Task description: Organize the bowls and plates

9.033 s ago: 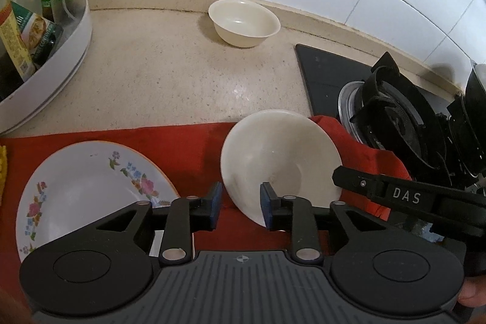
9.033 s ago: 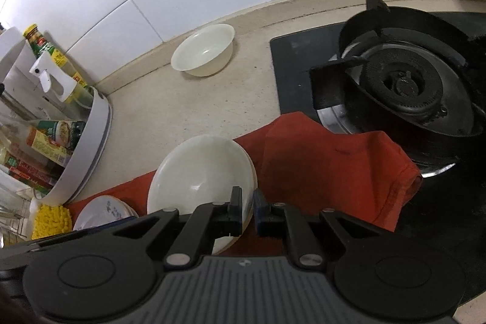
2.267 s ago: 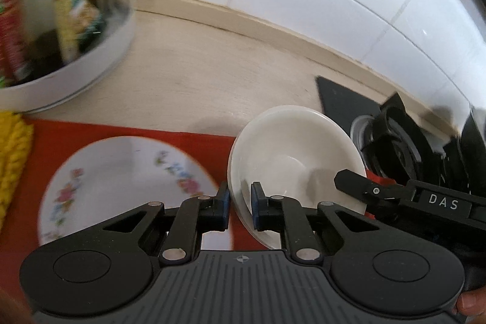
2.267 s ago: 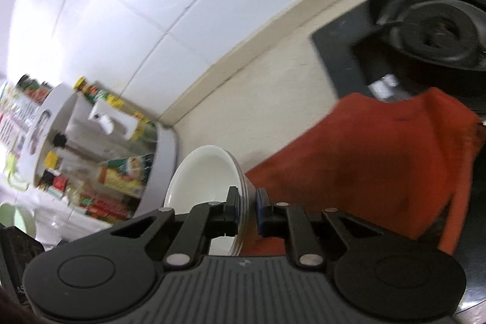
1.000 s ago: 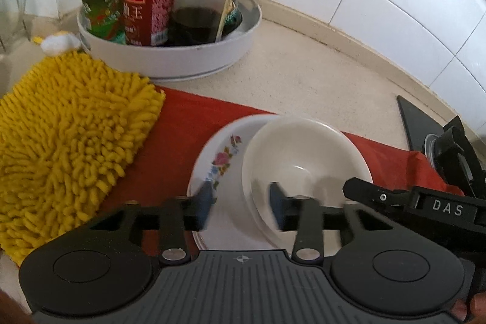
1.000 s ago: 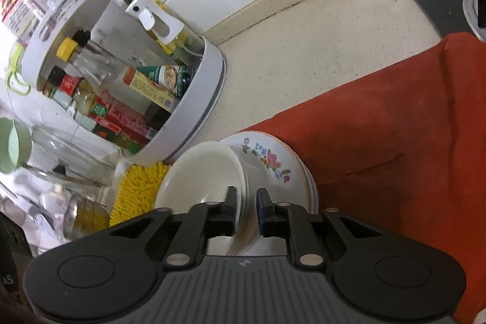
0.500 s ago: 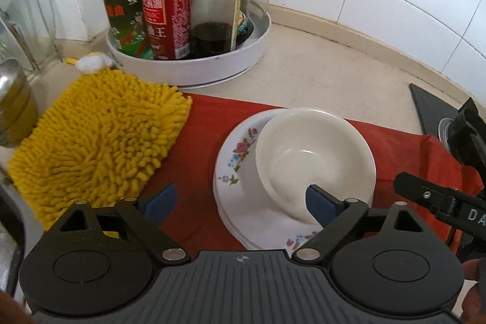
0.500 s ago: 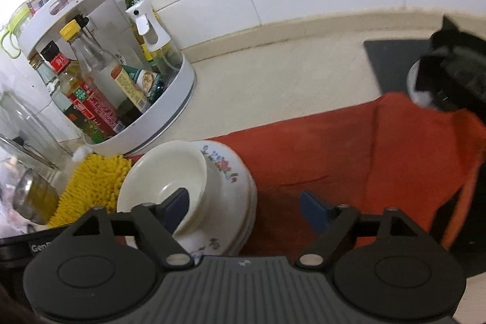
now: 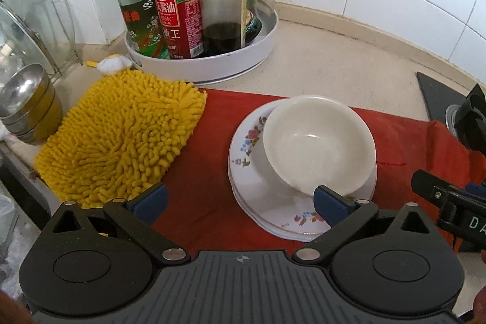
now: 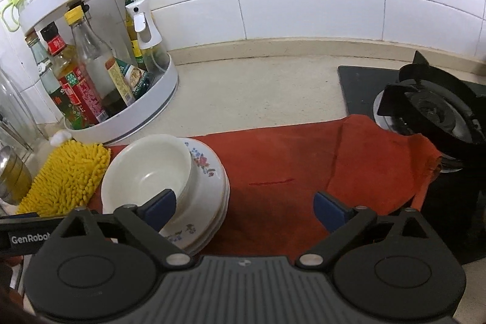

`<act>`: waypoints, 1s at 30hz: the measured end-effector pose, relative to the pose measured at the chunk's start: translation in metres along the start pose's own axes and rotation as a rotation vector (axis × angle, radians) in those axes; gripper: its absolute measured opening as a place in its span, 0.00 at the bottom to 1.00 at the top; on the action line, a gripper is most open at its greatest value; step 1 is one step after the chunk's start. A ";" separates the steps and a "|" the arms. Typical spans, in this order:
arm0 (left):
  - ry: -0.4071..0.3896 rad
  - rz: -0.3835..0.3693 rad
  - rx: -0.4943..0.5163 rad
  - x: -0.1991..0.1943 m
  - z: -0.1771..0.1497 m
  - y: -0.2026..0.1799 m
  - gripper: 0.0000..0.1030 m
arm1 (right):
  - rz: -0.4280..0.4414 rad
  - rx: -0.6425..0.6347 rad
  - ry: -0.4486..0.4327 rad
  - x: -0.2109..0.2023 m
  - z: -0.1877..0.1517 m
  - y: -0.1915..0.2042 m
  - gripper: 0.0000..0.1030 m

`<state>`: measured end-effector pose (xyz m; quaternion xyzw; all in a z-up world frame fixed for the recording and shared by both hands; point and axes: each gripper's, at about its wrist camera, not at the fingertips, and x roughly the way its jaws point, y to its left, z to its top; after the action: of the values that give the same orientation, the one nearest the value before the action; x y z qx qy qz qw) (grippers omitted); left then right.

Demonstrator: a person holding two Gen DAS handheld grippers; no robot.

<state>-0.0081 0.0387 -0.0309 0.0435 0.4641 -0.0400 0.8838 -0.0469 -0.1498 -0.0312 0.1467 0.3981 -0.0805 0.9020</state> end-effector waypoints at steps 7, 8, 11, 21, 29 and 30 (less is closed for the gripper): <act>-0.015 0.012 0.050 -0.004 -0.006 -0.012 1.00 | -0.028 -0.014 -0.007 -0.003 -0.003 0.000 0.91; -0.016 0.012 0.055 -0.004 -0.006 -0.013 1.00 | -0.031 -0.011 -0.005 -0.003 -0.003 -0.001 0.91; -0.021 0.012 0.061 -0.005 -0.005 -0.015 1.00 | -0.048 -0.021 -0.009 -0.003 -0.003 -0.001 0.92; -0.020 0.015 0.069 -0.004 -0.005 -0.017 1.00 | -0.052 -0.035 -0.008 -0.004 -0.004 0.001 0.92; -0.012 0.012 0.065 -0.004 -0.006 -0.017 1.00 | -0.060 -0.032 0.012 -0.003 -0.002 -0.001 0.92; -0.011 0.012 0.063 -0.004 -0.006 -0.017 1.00 | -0.061 -0.032 0.017 -0.002 -0.002 -0.001 0.92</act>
<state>-0.0171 0.0231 -0.0315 0.0736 0.4573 -0.0495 0.8849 -0.0504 -0.1502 -0.0310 0.1206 0.4114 -0.1002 0.8979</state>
